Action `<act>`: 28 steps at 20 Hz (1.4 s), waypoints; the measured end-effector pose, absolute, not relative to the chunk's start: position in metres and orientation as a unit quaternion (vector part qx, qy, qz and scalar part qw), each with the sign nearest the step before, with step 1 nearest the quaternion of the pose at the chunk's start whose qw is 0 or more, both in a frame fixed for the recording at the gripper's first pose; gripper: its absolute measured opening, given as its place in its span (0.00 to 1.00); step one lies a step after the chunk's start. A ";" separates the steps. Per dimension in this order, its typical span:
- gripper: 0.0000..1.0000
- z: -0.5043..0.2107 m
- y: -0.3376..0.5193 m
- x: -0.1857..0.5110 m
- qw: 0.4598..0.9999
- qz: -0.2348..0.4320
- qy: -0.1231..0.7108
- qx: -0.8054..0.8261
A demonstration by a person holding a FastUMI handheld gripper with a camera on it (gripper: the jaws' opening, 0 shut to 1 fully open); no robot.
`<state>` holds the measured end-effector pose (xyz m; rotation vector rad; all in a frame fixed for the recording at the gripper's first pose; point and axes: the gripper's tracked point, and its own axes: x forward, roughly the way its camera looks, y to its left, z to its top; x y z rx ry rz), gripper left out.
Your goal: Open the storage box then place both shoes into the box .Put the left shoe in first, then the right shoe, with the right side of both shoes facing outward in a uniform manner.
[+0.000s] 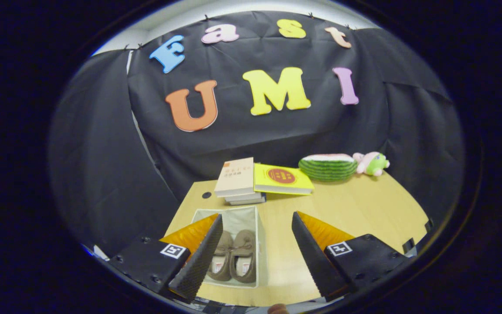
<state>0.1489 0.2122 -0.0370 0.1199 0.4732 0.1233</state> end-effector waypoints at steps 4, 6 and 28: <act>1.00 0.013 0.194 0.130 0.984 0.068 0.158 0.035; 1.00 0.028 0.181 0.116 0.989 0.065 0.131 0.022; 1.00 -0.003 0.094 0.012 0.998 0.020 0.062 0.007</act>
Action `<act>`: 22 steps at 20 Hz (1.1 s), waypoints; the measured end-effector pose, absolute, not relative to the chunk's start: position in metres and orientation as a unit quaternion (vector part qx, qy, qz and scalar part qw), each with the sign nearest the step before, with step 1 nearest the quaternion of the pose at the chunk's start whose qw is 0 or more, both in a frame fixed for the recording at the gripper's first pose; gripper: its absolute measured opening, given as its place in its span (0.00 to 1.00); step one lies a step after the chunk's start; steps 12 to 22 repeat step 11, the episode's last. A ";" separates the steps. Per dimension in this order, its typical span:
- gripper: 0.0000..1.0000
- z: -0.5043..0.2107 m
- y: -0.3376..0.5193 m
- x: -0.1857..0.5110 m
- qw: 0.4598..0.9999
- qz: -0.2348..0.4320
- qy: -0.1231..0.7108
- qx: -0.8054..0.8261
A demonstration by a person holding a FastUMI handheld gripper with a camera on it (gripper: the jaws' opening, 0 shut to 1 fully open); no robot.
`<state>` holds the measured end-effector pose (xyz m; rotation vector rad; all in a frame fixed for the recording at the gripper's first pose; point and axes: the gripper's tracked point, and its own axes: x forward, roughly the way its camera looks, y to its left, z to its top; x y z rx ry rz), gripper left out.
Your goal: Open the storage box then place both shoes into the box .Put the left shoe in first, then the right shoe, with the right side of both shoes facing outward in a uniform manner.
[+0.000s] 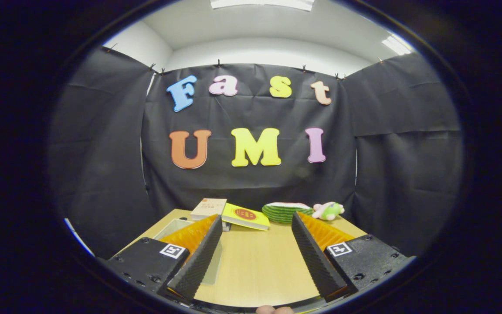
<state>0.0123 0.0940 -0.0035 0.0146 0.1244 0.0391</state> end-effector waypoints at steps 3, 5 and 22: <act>1.00 0.001 0.078 0.005 0.998 0.010 0.055 0.002; 1.00 0.001 0.071 0.003 0.999 0.005 0.054 0.001; 1.00 0.004 0.065 -0.004 0.999 0.002 0.054 0.001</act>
